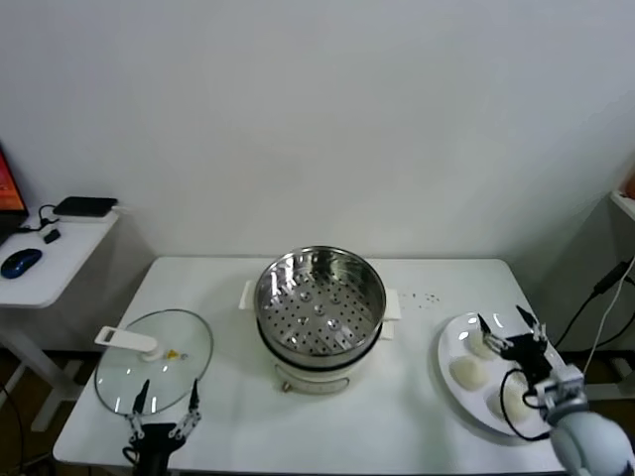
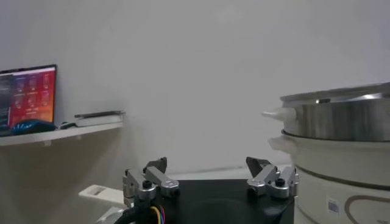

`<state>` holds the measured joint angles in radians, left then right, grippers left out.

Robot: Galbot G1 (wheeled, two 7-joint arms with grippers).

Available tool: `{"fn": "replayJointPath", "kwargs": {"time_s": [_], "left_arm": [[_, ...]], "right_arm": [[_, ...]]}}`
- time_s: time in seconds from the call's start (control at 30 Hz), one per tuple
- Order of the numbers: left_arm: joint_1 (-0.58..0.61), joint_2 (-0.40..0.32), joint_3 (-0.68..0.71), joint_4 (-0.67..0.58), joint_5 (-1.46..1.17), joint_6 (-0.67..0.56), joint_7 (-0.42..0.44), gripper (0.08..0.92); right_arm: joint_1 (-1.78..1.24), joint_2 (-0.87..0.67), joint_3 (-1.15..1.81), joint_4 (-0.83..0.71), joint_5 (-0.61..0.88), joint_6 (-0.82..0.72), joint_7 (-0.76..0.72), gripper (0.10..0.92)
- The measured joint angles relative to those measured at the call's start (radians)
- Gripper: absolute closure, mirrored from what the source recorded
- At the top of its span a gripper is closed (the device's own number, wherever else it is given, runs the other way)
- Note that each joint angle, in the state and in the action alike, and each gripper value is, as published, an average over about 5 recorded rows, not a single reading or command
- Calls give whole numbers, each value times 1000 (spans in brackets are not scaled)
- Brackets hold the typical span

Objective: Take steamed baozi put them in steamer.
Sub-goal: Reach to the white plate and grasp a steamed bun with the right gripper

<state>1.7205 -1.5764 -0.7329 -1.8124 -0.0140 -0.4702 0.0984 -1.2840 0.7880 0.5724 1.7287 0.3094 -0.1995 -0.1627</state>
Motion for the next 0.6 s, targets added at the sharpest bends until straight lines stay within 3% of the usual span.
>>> {"fn": "replayJointPath", "kwargs": {"time_s": [0.33,0.6], "left_arm": [[-8,0,22,28,38,-22,-1,177],[-19,4,37,50,66,-34,1,177]], "right_arm": [[187,-289,-159,-55,-115,-109,-301,203],[549,-404,-544,-141,-133,-109,-496,203]]}}
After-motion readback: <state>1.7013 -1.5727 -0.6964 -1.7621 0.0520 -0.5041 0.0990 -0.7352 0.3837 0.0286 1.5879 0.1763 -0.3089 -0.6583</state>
